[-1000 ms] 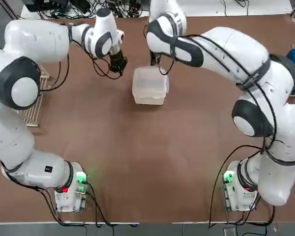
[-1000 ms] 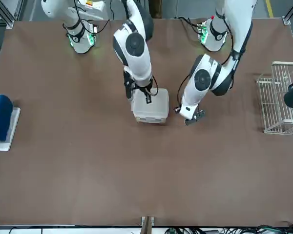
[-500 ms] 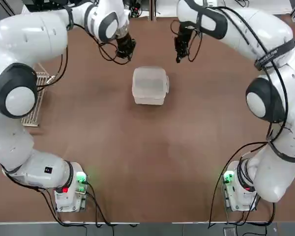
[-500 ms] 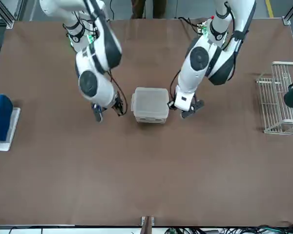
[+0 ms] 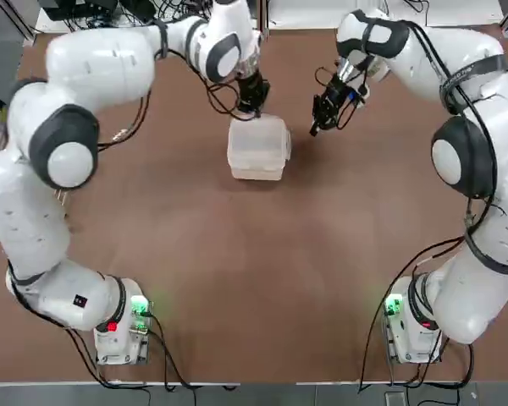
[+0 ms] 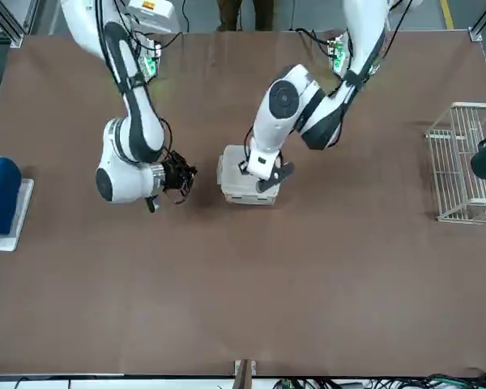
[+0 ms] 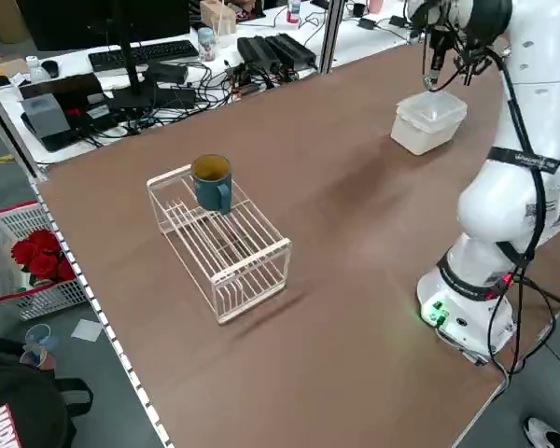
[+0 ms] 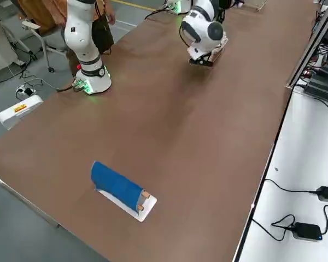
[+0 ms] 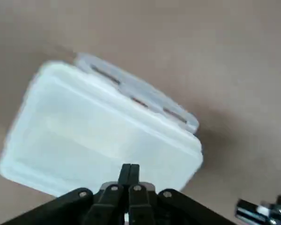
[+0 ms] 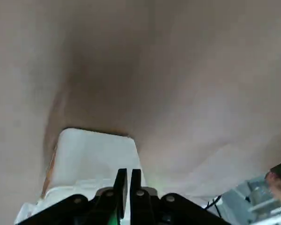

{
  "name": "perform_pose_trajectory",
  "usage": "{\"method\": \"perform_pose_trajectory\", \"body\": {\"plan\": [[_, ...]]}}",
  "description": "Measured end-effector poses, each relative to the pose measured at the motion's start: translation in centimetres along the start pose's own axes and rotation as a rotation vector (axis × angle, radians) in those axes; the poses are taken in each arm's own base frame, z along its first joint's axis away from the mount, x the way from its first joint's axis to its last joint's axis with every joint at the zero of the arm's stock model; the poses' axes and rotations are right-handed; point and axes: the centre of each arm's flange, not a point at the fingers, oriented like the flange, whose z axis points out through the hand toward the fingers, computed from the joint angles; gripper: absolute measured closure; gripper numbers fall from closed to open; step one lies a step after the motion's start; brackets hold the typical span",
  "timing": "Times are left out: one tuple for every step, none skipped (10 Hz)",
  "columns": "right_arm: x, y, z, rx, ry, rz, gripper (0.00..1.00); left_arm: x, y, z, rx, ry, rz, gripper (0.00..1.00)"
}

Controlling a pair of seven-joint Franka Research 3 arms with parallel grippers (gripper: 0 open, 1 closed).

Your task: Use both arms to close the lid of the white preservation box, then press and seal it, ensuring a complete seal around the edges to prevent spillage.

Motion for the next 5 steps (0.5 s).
{"method": "perform_pose_trajectory", "body": {"plan": [[0.5,0.6,1.0,0.014,-0.038,0.006,0.9,-1.1,0.7,1.3,-0.004,-0.007,-0.003,0.99],[0.7,0.9,1.7,0.027,-0.07,0.017,0.9,-1.6,1.1,2.2,-0.019,-0.005,-0.01,0.99],[0.5,0.9,2.0,0.046,-0.093,0.029,0.9,-1.7,1.4,3.1,-0.034,0.005,-0.014,0.99],[0.1,0.8,2.4,0.072,-0.113,0.037,0.91,-1.5,1.6,3.8,-0.044,0.017,-0.02,0.99],[-0.4,0.9,3.4,0.089,-0.128,0.036,0.93,-1.3,1.8,4.2,-0.055,0.028,-0.034,0.99]]}}
